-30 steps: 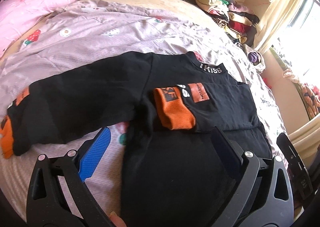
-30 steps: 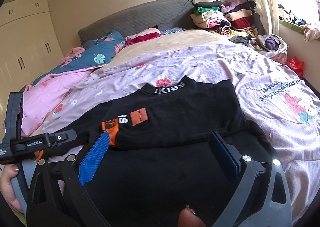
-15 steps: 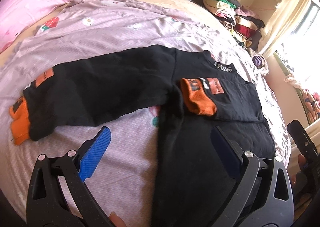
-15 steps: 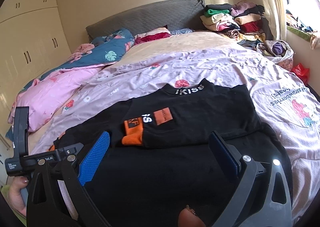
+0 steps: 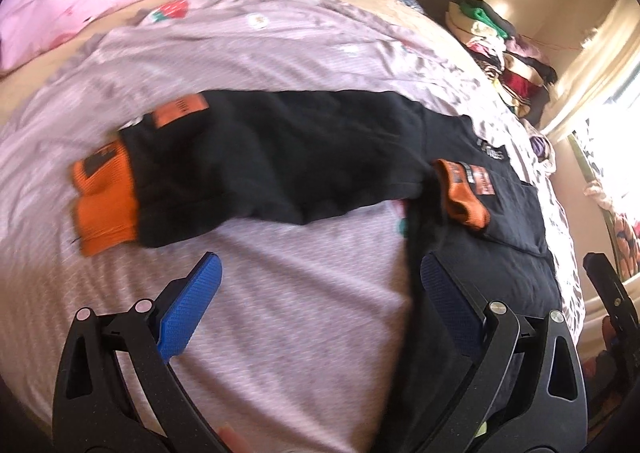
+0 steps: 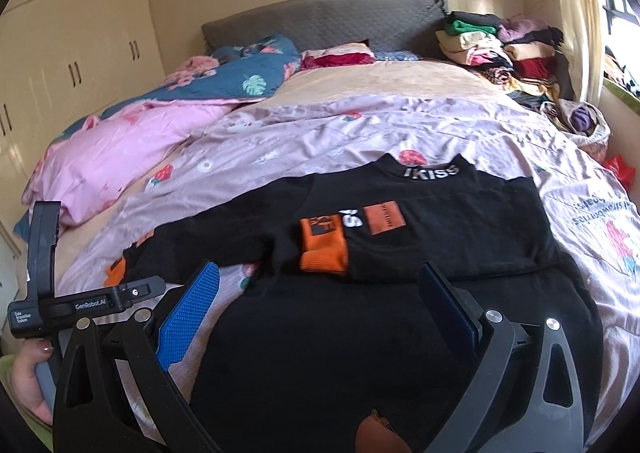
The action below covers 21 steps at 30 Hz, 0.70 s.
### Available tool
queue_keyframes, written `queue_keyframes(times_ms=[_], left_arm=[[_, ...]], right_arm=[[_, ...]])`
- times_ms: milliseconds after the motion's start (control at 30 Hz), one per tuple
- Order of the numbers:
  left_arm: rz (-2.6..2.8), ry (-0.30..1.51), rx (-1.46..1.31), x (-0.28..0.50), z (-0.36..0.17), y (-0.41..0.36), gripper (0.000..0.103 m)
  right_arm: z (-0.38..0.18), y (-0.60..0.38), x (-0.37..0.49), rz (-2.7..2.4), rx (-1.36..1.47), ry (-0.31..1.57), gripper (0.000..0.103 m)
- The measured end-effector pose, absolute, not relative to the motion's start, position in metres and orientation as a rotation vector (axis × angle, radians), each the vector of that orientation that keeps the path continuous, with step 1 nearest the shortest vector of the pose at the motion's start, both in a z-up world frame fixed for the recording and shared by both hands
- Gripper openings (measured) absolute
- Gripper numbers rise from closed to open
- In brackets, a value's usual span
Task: Fold small clothes
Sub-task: 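Move the left tool to the orange cuff of the other sleeve, then close the left tool on the orange cuff and lift the sleeve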
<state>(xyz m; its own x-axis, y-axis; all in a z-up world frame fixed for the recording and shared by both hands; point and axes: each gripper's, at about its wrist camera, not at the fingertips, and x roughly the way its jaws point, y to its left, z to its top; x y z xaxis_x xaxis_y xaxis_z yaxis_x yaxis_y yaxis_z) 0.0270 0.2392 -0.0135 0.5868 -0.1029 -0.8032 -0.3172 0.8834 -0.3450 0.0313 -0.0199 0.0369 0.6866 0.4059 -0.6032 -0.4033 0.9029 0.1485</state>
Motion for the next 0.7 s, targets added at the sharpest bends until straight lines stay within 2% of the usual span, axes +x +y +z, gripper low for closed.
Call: queue_keyframes(times_ms=[400,633,667,700], left_arm=[[0.217,0.923,-0.645,0.010,-0.033,0.290,0.093],[0.294,0.807,-0.814,0.005,-0.038,0.324,0.093],[0.310,0.787,-0.830,0.005,-0.037,0.329,0.093],[0.330,0.773,-0.842,0.005,-0.037,0.333,0.086]], right_arm=[[0.022,0.021,0.021,0.498,-0.065,0.718,0.099],[0.017,0.017,0.024,0.483,-0.047,0.737,0.099],[0.015,0.015,0.026,0.482,-0.038,0.743,0.099],[0.014,0.014,0.027,0.481,-0.030,0.749,0.099]])
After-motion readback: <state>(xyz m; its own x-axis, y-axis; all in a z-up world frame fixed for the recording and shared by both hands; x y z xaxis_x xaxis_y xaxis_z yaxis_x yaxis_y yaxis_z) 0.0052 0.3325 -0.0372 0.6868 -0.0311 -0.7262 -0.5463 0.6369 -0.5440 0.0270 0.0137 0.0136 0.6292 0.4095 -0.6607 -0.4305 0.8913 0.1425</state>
